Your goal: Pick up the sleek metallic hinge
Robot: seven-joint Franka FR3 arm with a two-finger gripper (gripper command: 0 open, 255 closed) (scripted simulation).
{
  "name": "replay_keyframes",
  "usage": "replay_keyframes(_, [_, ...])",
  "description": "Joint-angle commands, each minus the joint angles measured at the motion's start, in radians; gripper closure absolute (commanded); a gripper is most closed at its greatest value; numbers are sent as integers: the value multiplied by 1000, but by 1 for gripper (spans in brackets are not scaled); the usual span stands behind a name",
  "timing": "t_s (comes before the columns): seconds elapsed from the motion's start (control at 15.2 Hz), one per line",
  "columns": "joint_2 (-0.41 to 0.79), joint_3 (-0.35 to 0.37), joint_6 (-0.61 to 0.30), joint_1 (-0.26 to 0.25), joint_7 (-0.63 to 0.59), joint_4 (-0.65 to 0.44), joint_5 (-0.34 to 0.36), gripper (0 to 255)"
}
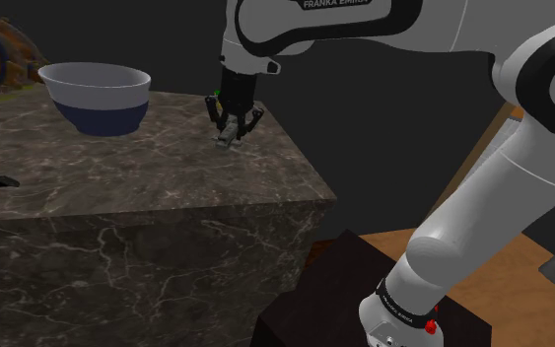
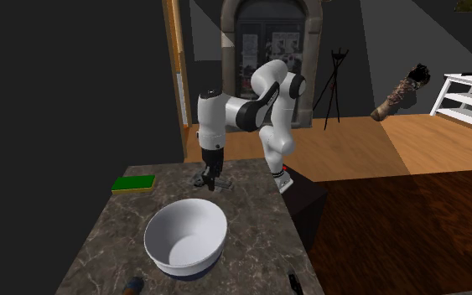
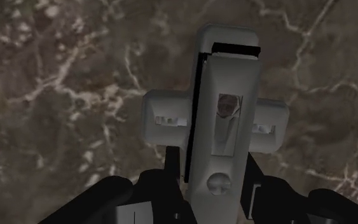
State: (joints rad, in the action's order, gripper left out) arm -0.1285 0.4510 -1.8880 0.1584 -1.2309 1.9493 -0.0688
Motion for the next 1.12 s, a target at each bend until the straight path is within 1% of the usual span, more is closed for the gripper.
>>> replay_keyframes(0.0, [5, 1, 9, 0, -1, -13, 1, 255])
replay_keyframes(0.92, [18, -2, 199, 3, -9, -215, 9, 255])
replay_keyframes(1.06, [19, -2, 201, 3, -9, -217, 9, 255])
